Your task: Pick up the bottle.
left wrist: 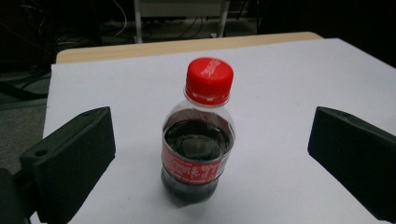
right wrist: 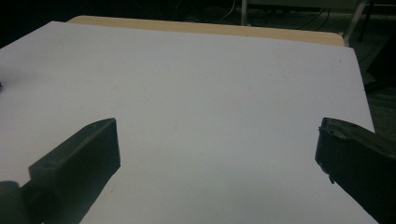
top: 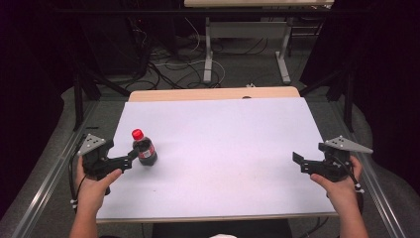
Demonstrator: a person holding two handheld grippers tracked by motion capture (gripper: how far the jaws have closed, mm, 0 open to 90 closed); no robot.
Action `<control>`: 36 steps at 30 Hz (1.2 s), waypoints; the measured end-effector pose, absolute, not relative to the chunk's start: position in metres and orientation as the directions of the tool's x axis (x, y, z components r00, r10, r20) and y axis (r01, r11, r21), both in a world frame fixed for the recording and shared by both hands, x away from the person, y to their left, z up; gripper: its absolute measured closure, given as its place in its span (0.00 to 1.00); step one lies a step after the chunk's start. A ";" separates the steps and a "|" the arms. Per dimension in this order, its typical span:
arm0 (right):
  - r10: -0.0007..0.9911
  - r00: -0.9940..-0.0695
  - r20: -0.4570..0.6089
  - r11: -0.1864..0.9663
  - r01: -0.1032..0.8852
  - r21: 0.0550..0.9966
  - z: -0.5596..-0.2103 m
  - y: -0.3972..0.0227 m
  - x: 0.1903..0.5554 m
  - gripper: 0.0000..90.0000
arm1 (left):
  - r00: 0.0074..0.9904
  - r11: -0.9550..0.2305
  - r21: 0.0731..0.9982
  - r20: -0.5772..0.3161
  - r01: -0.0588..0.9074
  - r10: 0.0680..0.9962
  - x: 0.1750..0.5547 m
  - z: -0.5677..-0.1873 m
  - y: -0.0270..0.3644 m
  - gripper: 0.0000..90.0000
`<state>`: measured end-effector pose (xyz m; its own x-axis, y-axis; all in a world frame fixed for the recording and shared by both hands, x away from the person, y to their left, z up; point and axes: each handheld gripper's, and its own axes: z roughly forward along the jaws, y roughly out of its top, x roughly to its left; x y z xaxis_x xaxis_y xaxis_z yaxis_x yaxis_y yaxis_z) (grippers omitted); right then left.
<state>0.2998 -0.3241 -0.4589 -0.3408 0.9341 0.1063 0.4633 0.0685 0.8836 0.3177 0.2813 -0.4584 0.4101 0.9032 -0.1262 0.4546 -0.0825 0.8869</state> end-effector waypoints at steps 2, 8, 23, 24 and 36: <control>0.928 -0.363 0.086 0.102 0.468 0.878 -0.462 -0.322 0.301 0.00 | 0.405 -0.094 0.882 -0.116 0.462 0.907 0.320 -0.462 0.280 0.01; 0.928 -0.364 0.078 0.113 0.475 0.873 -0.472 -0.315 0.303 0.00 | 0.402 -0.098 0.879 -0.112 0.467 0.909 0.321 -0.466 0.281 0.01; 0.919 -0.388 0.064 0.150 0.496 0.855 -0.486 -0.300 0.308 0.02 | 0.404 -0.111 0.852 -0.124 0.511 0.906 0.332 -0.489 0.272 0.04; 0.920 -0.387 0.057 0.154 0.493 0.856 -0.487 -0.300 0.308 0.02 | 0.404 -0.111 0.852 -0.124 0.511 0.906 0.332 -0.489 0.272 0.05; 0.922 -0.381 0.062 0.150 0.501 0.852 -0.490 -0.298 0.309 0.04 | 0.385 -0.121 0.846 -0.105 0.520 0.917 0.351 -0.508 0.264 0.10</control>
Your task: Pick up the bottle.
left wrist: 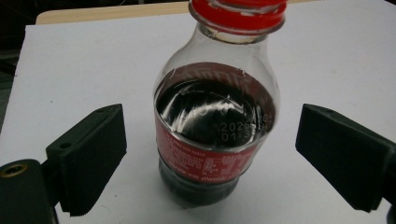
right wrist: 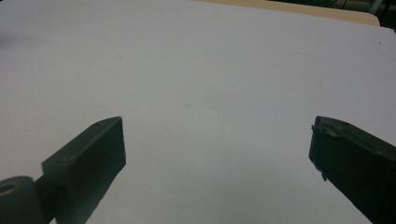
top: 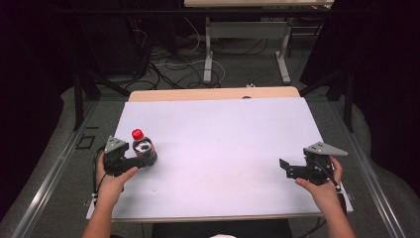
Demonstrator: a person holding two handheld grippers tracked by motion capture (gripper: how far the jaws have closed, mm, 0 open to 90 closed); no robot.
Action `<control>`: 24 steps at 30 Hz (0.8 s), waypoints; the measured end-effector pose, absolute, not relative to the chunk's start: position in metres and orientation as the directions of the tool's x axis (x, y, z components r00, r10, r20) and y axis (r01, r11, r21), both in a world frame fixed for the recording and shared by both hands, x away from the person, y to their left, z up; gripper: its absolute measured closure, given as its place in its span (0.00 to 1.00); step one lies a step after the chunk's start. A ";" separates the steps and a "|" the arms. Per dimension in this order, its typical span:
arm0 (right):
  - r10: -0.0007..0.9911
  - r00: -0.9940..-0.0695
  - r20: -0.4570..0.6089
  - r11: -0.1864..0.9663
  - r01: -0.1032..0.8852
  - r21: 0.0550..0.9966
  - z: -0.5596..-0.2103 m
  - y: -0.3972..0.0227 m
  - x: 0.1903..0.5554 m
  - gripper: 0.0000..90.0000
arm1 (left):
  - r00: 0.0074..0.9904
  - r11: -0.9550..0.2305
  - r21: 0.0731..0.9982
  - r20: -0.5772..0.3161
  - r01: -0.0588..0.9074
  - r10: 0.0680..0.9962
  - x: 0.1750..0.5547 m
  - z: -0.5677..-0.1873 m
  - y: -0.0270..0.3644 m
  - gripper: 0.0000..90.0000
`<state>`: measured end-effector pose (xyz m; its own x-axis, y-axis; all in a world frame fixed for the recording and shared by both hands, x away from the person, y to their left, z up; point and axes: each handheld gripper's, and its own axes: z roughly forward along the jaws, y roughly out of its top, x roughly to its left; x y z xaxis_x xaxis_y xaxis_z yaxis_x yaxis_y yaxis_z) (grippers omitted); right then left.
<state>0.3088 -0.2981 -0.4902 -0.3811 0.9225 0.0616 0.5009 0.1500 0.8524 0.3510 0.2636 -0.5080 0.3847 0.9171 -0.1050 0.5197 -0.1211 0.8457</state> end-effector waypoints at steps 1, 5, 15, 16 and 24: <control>0.921 -0.386 0.058 0.156 0.501 0.851 -0.490 -0.299 0.309 0.04 | 0.377 -0.112 0.845 -0.111 0.522 0.920 0.354 -0.509 0.263 0.12; 0.924 -0.378 0.051 0.154 0.494 0.856 -0.491 -0.300 0.309 0.04 | 0.378 -0.114 0.847 -0.108 0.519 0.920 0.357 -0.512 0.260 0.16; 0.922 -0.384 0.052 0.162 0.503 0.849 -0.493 -0.300 0.310 0.05 | 0.376 -0.138 0.821 -0.098 0.554 0.921 0.367 -0.525 0.258 0.18; 0.922 -0.384 0.052 0.162 0.504 0.849 -0.493 -0.299 0.310 0.05 | 0.377 -0.139 0.820 -0.098 0.555 0.921 0.367 -0.526 0.258 0.19; 0.925 -0.375 0.066 0.147 0.512 0.846 -0.497 -0.298 0.311 0.06 | 0.391 -0.148 0.834 -0.087 0.532 0.916 0.366 -0.526 0.255 0.29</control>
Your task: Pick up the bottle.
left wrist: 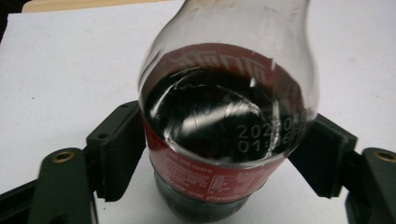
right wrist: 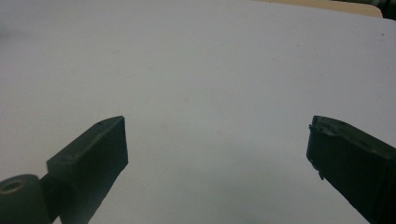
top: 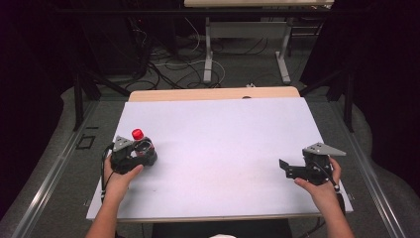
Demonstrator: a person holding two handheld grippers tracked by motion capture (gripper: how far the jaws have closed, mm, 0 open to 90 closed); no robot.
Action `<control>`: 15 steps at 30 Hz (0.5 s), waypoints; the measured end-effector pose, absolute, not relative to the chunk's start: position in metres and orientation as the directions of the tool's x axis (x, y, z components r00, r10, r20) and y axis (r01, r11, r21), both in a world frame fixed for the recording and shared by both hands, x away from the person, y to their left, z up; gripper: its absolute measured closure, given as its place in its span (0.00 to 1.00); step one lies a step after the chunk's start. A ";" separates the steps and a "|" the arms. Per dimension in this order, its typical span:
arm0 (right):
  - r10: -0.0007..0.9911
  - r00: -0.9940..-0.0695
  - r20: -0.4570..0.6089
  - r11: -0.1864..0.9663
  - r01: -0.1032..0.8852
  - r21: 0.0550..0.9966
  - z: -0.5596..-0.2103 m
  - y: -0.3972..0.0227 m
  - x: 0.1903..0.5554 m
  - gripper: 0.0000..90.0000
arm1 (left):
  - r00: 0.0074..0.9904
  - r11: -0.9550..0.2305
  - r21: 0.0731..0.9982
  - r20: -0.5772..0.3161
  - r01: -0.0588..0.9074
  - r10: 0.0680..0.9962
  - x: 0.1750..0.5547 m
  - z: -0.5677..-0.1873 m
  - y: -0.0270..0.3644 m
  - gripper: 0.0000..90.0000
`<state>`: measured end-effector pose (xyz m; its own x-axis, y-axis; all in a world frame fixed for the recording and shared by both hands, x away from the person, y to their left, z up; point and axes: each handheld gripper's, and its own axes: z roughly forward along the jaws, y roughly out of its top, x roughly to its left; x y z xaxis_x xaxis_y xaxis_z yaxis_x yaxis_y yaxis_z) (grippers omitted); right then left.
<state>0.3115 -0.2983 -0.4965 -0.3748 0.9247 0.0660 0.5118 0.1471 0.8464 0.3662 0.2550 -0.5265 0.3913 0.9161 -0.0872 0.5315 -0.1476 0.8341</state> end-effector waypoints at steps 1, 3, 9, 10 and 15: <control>0.923 -0.379 0.070 0.149 0.519 0.842 -0.497 -0.299 0.311 0.06 | 0.392 -0.150 0.836 -0.082 0.527 0.916 0.366 -0.527 0.255 0.30; 0.926 -0.372 0.068 0.144 0.514 0.846 -0.497 -0.299 0.312 0.06 | 0.393 -0.154 0.836 -0.078 0.526 0.916 0.366 -0.527 0.255 0.30; 0.924 -0.376 0.068 0.146 0.512 0.847 -0.498 -0.299 0.313 0.06 | 0.393 -0.169 0.840 -0.058 0.516 0.918 0.365 -0.527 0.254 0.31; 0.924 -0.376 0.065 0.148 0.511 0.847 -0.499 -0.299 0.313 0.06 | 0.392 -0.163 0.844 -0.060 0.512 0.918 0.364 -0.528 0.254 0.31; 0.921 -0.384 0.066 0.157 0.521 0.839 -0.499 -0.298 0.313 0.07 | 0.392 -0.165 0.849 -0.053 0.502 0.918 0.363 -0.529 0.253 0.32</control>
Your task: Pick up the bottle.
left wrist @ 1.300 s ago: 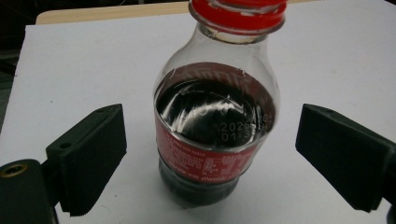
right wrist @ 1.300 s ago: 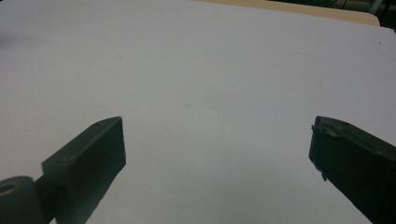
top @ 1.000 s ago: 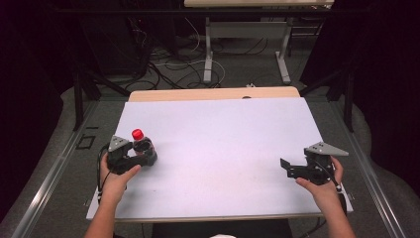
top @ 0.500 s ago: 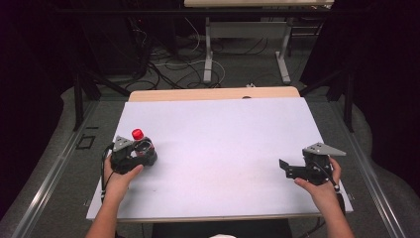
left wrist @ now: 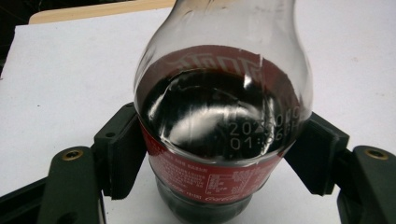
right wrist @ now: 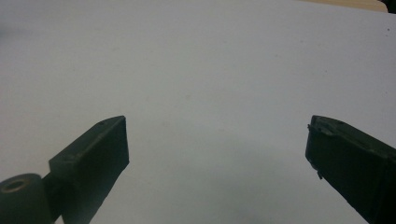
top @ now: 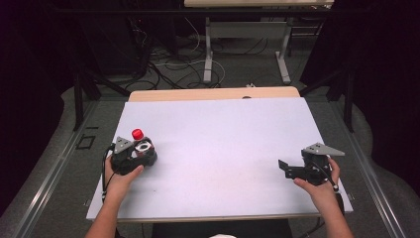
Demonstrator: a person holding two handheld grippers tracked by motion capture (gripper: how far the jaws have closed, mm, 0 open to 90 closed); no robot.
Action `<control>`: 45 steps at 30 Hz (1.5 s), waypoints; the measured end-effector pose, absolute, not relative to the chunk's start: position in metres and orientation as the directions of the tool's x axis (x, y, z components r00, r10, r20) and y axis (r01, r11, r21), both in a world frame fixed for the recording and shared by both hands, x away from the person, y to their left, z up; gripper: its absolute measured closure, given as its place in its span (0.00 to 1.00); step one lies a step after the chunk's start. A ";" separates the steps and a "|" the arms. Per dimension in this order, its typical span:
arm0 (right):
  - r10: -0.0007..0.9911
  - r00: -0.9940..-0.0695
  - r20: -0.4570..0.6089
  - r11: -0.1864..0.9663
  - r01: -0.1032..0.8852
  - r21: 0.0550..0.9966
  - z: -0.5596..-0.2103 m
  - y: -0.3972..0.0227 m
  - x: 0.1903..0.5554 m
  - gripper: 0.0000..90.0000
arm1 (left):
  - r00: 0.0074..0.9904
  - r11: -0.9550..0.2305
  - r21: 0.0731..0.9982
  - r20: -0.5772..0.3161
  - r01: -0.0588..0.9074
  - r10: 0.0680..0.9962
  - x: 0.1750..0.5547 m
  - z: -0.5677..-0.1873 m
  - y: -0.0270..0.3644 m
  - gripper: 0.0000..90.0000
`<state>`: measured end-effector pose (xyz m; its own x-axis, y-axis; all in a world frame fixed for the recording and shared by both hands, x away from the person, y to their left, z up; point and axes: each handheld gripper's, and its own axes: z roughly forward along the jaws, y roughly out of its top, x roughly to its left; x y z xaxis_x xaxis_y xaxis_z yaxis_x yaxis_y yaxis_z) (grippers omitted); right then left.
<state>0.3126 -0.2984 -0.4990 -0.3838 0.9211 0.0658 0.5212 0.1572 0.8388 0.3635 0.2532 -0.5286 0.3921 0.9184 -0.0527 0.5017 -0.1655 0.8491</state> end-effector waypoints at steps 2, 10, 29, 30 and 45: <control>0.924 -0.377 0.070 0.149 0.519 0.842 -0.500 -0.298 0.313 0.07 | 0.391 -0.169 0.847 -0.050 0.504 0.919 0.363 -0.528 0.253 0.32; 0.924 -0.376 0.074 0.145 0.523 0.840 -0.501 -0.297 0.313 0.07 | 0.382 -0.163 0.850 -0.048 0.501 0.923 0.363 -0.528 0.252 0.32; 0.922 -0.380 0.068 0.154 0.525 0.837 -0.503 -0.296 0.313 0.07 | 0.367 -0.160 0.851 -0.041 0.500 0.929 0.361 -0.524 0.252 0.33; 0.923 -0.378 0.068 0.153 0.524 0.838 -0.503 -0.296 0.313 0.07 | 0.366 -0.155 0.851 -0.046 0.502 0.929 0.361 -0.524 0.252 0.33; 0.920 -0.385 0.067 0.161 0.530 0.833 -0.503 -0.297 0.313 0.08 | 0.333 -0.118 0.855 -0.066 0.505 0.940 0.356 -0.515 0.260 0.34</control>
